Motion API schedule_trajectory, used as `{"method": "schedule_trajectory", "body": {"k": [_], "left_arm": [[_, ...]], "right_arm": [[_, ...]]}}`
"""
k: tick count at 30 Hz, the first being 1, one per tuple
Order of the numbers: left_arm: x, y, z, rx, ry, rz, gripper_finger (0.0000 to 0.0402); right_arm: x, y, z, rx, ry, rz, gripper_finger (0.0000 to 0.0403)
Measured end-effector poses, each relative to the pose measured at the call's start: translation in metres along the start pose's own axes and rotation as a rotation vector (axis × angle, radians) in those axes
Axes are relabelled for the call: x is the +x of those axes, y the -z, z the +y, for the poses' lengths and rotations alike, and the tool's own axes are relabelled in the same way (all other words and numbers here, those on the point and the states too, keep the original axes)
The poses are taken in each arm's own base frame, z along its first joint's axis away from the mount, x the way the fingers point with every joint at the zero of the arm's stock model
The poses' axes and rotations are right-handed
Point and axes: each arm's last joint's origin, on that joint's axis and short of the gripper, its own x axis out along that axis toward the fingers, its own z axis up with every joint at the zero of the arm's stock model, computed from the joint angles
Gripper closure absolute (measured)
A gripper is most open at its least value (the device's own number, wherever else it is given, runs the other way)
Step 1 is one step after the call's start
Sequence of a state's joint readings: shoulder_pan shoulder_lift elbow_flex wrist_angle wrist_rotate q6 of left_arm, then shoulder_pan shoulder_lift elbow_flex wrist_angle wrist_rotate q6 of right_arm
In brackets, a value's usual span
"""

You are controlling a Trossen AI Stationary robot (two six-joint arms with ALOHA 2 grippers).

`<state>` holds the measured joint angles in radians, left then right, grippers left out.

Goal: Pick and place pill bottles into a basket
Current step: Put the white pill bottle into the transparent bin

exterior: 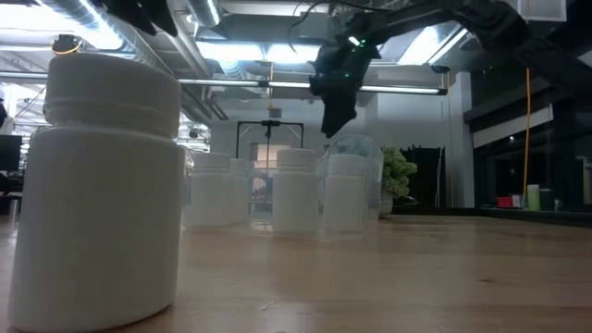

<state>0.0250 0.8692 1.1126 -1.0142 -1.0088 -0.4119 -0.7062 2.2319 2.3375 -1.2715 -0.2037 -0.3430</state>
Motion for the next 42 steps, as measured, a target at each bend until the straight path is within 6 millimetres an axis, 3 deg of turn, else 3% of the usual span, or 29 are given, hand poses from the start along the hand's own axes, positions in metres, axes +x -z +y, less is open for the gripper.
{"method": "schedule_trajectory", "body": {"k": [5, 15, 23, 35, 42], "left_arm": [[0.003, 0.000, 0.001, 0.004, 0.027, 0.028, 0.0079], [0.004, 0.000, 0.002, 0.022, 0.018, 0.034, 0.0079], [0.004, -0.001, 0.002, 0.013, 0.019, 0.030, 0.0079], [0.004, -0.001, 0.002, 0.004, 0.034, 0.036, 0.0079], [0.004, -0.001, 0.001, 0.005, 0.040, 0.038, 0.0079]], "right_arm": [[0.016, -0.005, 0.016, -0.028, -0.007, 0.036, 0.0185], [0.065, 0.005, 0.028, -0.094, -0.034, 0.250, 0.0185], [0.095, 0.007, 0.036, -0.115, -0.051, 0.314, 0.0179], [0.117, 0.011, 0.025, -0.133, 0.072, 0.370, 0.0114], [0.117, 0.011, 0.015, -0.146, 0.080, 0.349, 0.0108]]}}
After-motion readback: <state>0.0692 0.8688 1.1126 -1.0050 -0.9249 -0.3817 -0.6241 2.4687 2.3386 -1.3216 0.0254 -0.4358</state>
